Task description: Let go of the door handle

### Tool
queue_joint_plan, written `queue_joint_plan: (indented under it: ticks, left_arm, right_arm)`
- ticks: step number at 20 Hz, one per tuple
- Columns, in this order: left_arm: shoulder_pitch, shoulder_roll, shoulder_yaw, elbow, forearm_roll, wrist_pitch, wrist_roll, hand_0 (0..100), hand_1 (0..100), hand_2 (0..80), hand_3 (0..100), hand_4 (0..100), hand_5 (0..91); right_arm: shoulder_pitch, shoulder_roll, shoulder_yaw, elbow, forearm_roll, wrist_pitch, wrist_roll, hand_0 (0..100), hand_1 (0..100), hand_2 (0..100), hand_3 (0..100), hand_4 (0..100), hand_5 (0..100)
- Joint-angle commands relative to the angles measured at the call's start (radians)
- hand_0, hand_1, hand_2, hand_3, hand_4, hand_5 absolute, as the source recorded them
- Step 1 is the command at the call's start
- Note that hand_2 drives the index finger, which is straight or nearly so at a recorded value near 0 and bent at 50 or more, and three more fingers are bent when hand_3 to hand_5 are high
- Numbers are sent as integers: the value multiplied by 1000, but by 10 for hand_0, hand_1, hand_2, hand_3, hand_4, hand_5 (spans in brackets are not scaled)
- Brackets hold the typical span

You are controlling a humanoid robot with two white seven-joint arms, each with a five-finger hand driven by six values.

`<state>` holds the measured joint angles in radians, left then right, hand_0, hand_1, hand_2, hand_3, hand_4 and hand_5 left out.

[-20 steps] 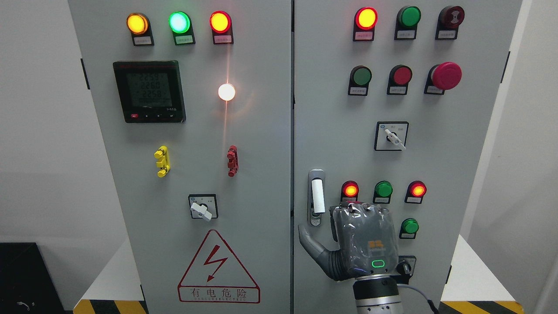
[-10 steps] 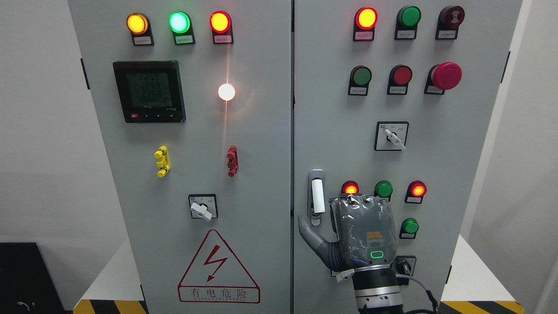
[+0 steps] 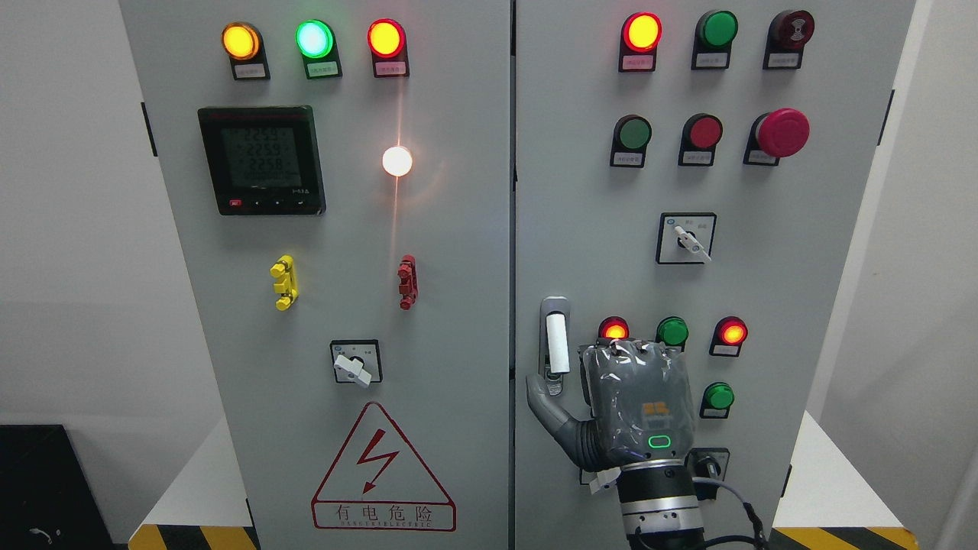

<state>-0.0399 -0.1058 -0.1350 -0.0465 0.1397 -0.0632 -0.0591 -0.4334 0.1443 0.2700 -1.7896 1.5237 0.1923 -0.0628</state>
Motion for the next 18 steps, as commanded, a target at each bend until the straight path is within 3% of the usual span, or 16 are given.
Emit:
queue_joint_plan:
  ticks: [1,18]
  left_arm:
    - [0,0,0,1,0,0,-1,120,556,0,0,0,0]
    - [0,0,0,-1,1,0,-1,120,556,0,0,0,0]
  right_arm:
    - [-14,1,-2,28,7,2,0,292,282,1000,1000,1000,1000]
    - [-24,1,-9,36,7,13,-2,367,331,1000,1000,1000,1000]
